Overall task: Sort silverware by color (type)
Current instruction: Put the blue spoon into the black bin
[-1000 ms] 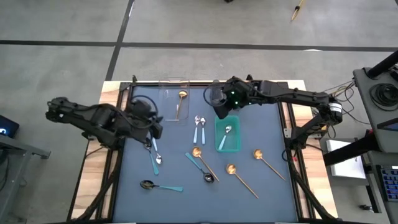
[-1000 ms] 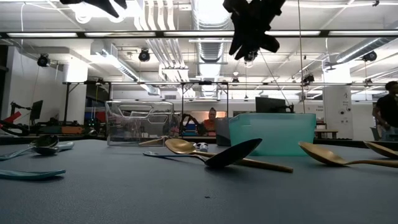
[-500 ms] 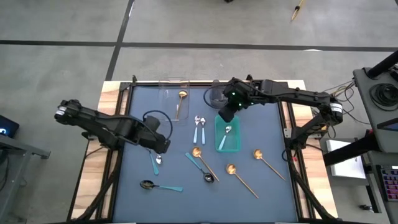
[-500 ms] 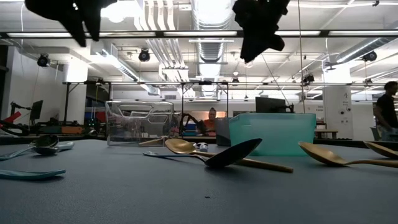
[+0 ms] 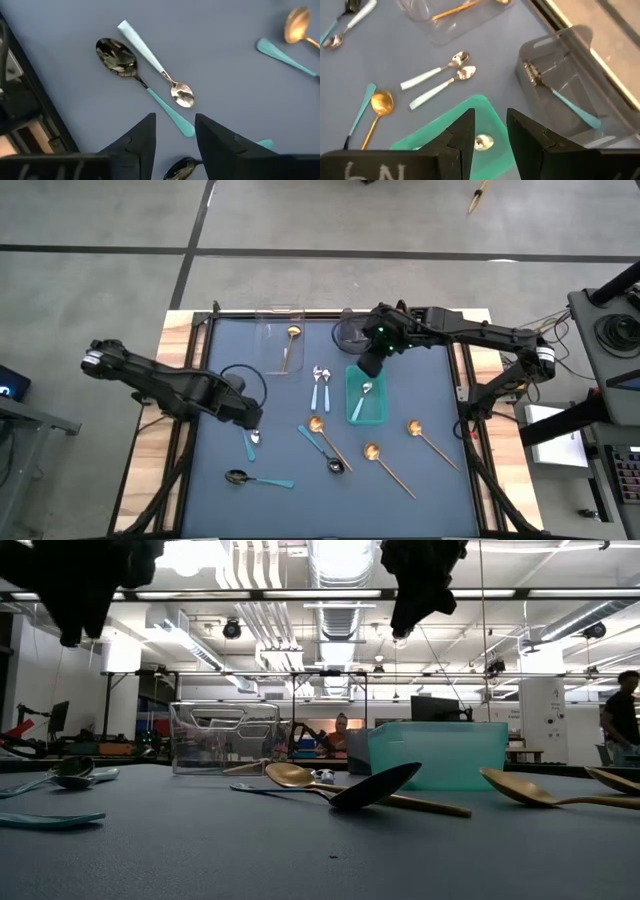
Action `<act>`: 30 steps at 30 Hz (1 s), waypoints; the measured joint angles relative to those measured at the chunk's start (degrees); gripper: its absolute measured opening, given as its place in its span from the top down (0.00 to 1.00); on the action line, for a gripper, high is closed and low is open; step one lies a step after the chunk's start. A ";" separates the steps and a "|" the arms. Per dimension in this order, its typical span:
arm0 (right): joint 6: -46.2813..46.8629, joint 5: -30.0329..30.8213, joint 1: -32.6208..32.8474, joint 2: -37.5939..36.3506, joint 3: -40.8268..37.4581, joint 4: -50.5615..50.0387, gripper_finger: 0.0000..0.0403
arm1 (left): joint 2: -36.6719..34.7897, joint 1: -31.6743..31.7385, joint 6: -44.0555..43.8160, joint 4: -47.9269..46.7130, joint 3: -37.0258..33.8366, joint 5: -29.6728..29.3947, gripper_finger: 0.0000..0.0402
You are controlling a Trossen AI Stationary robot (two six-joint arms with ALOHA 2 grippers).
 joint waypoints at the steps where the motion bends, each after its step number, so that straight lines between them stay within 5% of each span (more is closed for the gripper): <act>1: 0.00 0.02 0.00 0.00 0.00 0.77 0.75 | -1.20 0.00 -0.89 0.99 -1.64 0.01 0.72; 10: 1.53 0.17 0.00 0.02 -0.06 7.50 0.75 | -7.32 -0.06 -3.99 10.86 -12.26 3.20 0.76; 15: 1.21 1.52 0.00 0.07 -0.09 8.64 0.75 | -6.36 -0.07 -3.62 10.96 -13.72 7.60 0.76; 30: 1.11 1.70 0.00 0.13 -1.00 8.70 0.75 | -3.16 -0.07 -4.05 13.82 -17.58 7.17 0.68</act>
